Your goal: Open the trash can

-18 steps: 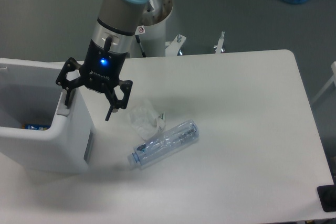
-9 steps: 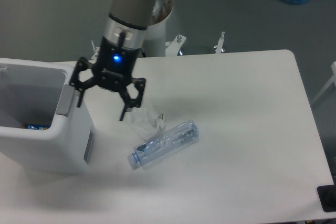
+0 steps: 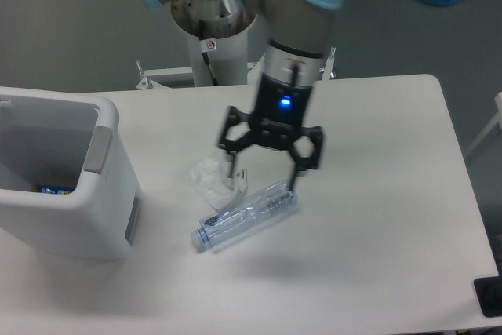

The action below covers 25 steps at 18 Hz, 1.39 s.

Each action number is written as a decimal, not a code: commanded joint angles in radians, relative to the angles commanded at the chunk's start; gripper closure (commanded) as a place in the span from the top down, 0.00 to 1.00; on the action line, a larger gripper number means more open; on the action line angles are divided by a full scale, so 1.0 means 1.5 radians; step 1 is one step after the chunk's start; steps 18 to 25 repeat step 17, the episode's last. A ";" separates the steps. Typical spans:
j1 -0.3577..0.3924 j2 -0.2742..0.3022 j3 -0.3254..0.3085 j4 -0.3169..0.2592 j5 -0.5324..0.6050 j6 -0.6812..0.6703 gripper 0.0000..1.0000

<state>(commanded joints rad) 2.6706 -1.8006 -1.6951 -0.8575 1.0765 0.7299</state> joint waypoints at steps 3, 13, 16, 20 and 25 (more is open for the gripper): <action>0.033 -0.032 0.006 0.001 0.114 0.068 1.00; 0.031 -0.050 0.007 -0.006 0.211 0.303 1.00; 0.030 -0.047 -0.006 -0.005 0.211 0.314 1.00; 0.029 -0.046 -0.009 -0.005 0.211 0.314 1.00; 0.029 -0.046 -0.009 -0.005 0.211 0.314 1.00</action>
